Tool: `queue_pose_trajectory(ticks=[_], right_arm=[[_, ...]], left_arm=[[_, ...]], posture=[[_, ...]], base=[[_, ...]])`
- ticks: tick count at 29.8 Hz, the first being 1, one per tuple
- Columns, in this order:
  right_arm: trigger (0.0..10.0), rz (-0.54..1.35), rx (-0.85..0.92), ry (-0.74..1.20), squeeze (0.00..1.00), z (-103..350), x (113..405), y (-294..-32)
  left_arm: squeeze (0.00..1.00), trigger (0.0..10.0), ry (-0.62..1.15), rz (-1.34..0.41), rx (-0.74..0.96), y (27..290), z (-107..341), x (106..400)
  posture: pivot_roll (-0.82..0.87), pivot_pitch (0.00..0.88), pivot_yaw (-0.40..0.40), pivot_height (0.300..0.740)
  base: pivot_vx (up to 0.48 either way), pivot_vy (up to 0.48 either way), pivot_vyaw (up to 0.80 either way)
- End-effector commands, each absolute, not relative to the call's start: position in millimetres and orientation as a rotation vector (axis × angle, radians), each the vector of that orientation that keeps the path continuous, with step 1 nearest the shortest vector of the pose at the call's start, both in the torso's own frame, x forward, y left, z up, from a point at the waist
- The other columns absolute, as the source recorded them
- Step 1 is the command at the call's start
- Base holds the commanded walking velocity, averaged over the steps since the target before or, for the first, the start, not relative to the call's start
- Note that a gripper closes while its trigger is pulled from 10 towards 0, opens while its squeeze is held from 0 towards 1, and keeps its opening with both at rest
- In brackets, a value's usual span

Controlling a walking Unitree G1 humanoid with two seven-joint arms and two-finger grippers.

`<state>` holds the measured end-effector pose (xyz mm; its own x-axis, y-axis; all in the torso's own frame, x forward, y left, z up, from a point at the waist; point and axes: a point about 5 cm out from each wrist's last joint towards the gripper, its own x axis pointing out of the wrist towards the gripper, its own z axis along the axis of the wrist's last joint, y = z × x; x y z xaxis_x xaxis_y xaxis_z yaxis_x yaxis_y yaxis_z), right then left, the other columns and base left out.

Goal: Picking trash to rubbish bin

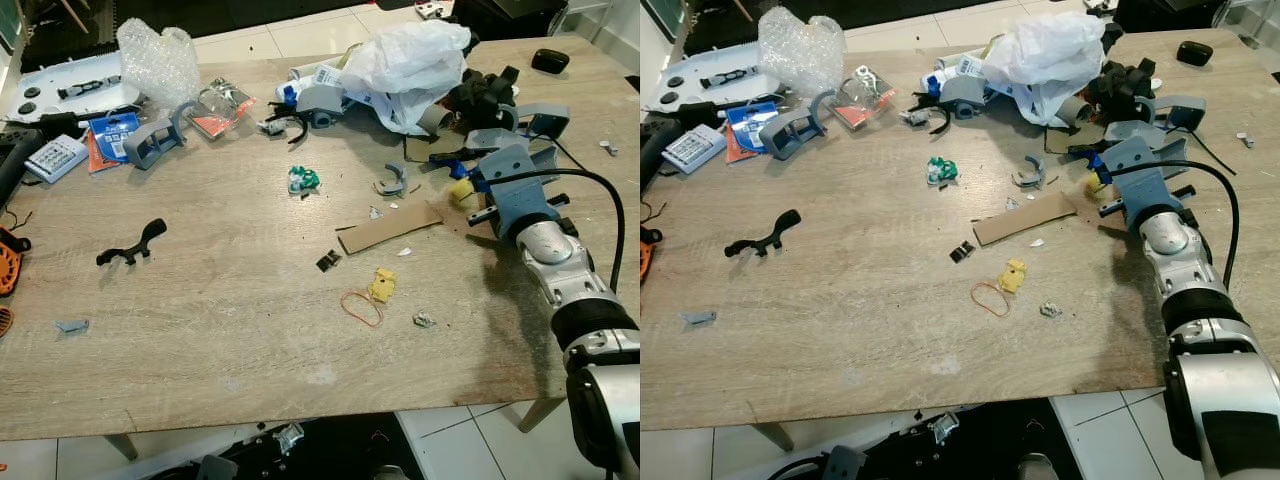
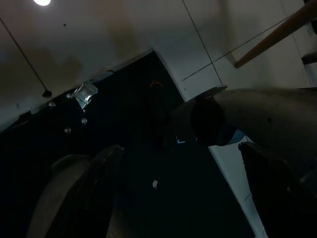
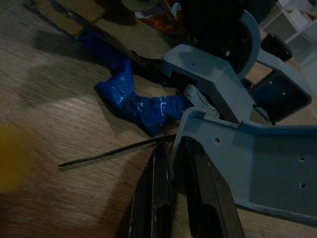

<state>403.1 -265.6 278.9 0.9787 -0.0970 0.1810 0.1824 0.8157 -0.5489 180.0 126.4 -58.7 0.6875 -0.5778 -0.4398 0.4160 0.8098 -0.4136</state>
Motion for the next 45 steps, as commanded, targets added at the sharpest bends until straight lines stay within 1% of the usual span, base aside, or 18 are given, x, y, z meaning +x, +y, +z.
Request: queue_pose_trajectory(ticks=[1, 5, 6, 10, 12, 13, 14, 15, 16, 17, 18, 19, 21, 23, 26, 34, 40, 45], right_arm=[[0.0, -0.152, -0.576, -0.127, 0.0, 265, 401, -268], [0.0, -0.12, -0.526, -0.253, 0.0, 270, 400, -253], [0.0, -0.12, -0.526, -0.253, 0.0, 270, 400, -253], [0.0, -0.036, -0.384, -0.389, 0.0, 277, 397, -234], [0.0, 0.01, -0.319, -0.429, 0.0, 277, 395, -224], [0.0, 0.045, -0.311, -0.454, 0.0, 275, 392, -214], [0.0, 0.066, -0.311, -0.469, 0.0, 274, 391, -207], [0.0, 0.066, -0.311, -0.469, 0.0, 274, 391, -207], [6.5, 0.114, -0.31, -0.494, 0.0, 271, 387, -192], [10.0, 0.17, -0.279, -0.516, 0.0, 268, 382, -173], [10.0, 0.205, -0.254, -0.528, 0.0, 266, 378, -162], [10.0, 0.205, -0.254, -0.528, 0.0, 266, 378, -162], [10.0, 0.286, -0.193, -0.547, 0.0, 263, 370, -133], [10.0, 0.347, -0.143, -0.55, 0.0, 261, 364, -115], [10.0, 0.393, -0.12, -0.534, 0.0, 254, 361, -100], [10.0, 0.399, -0.094, -0.441, 0.0, 234, 357, -83], [10.0, 0.424, -0.101, -0.371, 0.0, 223, 355, -74], [10.0, 0.42, -0.102, -0.356, 0.0, 221, 355, -73]], left_arm=[[0.0, 10.0, 0.748, -0.537, -0.325, 129, -79, 150], [0.0, 10.0, 0.73, -0.527, -0.311, 128, -74, 166], [0.0, 10.0, 0.73, -0.527, -0.311, 128, -74, 166], [0.0, 10.0, 0.706, -0.517, -0.305, 126, -69, 181], [0.0, 10.0, 0.696, -0.516, -0.307, 125, -67, 186], [0.0, 10.0, 0.688, -0.513, -0.308, 125, -65, 190], [0.0, 10.0, 0.684, -0.512, -0.309, 125, -64, 192], [0.0, 10.0, 0.684, -0.512, -0.309, 125, -64, 192], [0.0, 10.0, 0.671, -0.508, -0.315, 124, -62, 197], [0.0, 10.0, 0.657, -0.507, -0.321, 124, -59, 202], [0.0, 10.0, 0.648, -0.506, -0.326, 123, -57, 206], [0.0, 10.0, 0.648, -0.506, -0.326, 123, -57, 206], [0.0, 10.0, 0.635, -0.502, -0.321, 123, -54, 213], [0.0, 10.0, 0.628, -0.487, -0.319, 124, -51, 219], [0.0, 10.0, 0.623, -0.451, -0.328, 128, -49, 224], [0.0, 10.0, 0.627, -0.389, -0.326, 137, -49, 228], [0.0, 10.0, 0.647, -0.359, -0.312, 141, -51, 226], [0.0, 10.0, 0.691, -0.337, -0.293, 144, -57, 220]], posture=[[-0.04, 0.364, 0.064, 0.74], [-0.06, 0.316, 0.05, 0.74], [-0.06, 0.316, 0.05, 0.74], [-0.07, 0.262, 0.03, 0.74], [-0.07, 0.253, 0.028, 0.74], [-0.08, 0.232, 0.026, 0.74], [-0.08, 0.232, 0.026, 0.74], [-0.08, 0.232, 0.026, 0.74], [-0.09, 0.212, 0.026, 0.74], [-0.1, 0.199, 0.025, 0.74], [-0.1, 0.199, 0.025, 0.74], [-0.1, 0.199, 0.025, 0.74], [-0.11, 0.172, 0.024, 0.74], [-0.11, 0.161, 0.023, 0.74], [-0.11, 0.147, 0.021, 0.74], [-0.09, 0.123, 0.021, 0.74], [-0.09, 0.109, 0.024, 0.74], [-0.09, 0.107, 0.026, 0.74]], base=[[0.0, 0.0, 0.0], [0.0, 0.0, 0.0], [0.0, 0.0, 0.0], [0.0, 0.0, 0.0], [0.0, 0.0, 0.0], [0.0, 0.0, 0.0], [0.0, 0.0, 0.0], [0.0, 0.0, 0.0], [0.0, 0.0, 0.0], [0.0, 0.0, 0.0], [0.0, 0.0, 0.0], [0.0, 0.0, 0.0], [0.0, 0.0, 0.0], [0.0, 0.0, 0.0], [0.0, 0.0, 0.0], [0.0, 0.0, 0.0], [0.0, 0.0, -0.78], [0.0, 0.0, -0.79]])
